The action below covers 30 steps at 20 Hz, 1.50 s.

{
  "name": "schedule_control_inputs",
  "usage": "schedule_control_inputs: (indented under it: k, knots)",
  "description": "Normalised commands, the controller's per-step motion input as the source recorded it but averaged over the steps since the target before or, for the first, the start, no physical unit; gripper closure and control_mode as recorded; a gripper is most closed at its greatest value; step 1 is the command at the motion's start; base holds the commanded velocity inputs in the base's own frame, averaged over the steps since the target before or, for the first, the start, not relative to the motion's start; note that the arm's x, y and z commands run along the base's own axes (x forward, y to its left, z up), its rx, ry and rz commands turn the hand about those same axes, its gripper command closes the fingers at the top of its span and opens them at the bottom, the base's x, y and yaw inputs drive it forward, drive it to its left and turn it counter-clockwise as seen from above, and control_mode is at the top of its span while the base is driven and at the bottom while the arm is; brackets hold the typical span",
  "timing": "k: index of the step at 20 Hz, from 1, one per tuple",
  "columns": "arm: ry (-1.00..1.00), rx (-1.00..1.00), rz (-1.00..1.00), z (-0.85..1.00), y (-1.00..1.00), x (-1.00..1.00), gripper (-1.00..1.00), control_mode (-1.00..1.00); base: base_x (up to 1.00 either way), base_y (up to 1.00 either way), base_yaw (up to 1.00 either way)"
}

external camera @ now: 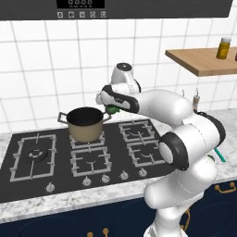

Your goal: Put the broccoli and broccoli in the pot. Retrieve the spatula and lightly stir the vegetables in the pot.

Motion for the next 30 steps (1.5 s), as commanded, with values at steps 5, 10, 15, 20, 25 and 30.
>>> schedule_control_inputs:
  k: [5,10,15,20,25,30]
  knots:
    - [0.08,-0.07,-0.01,0.0,0.66,0.71,1.0,-1.0,0.0,0.0,0.0]
    - [0.23,-0.04,0.0,-0.1,0.45,0.78,1.0,-1.0,0.0,0.0,0.0]
    - [0.22,-0.05,0.0,-0.24,0.36,0.5,1.0,-1.0,0.0,0.0,0.0]
    - [0.1,-0.04,0.0,-0.39,0.42,0.35,1.0,-1.0,0.0,0.0,0.0]
    - [0.01,0.0,0.0,-0.35,0.27,0.17,1.0,-1.0,0.0,0.0,0.0]
    - [0.0,0.0,0.0,-0.48,0.07,0.02,1.0,-1.0,0.0,0.0,0.0]
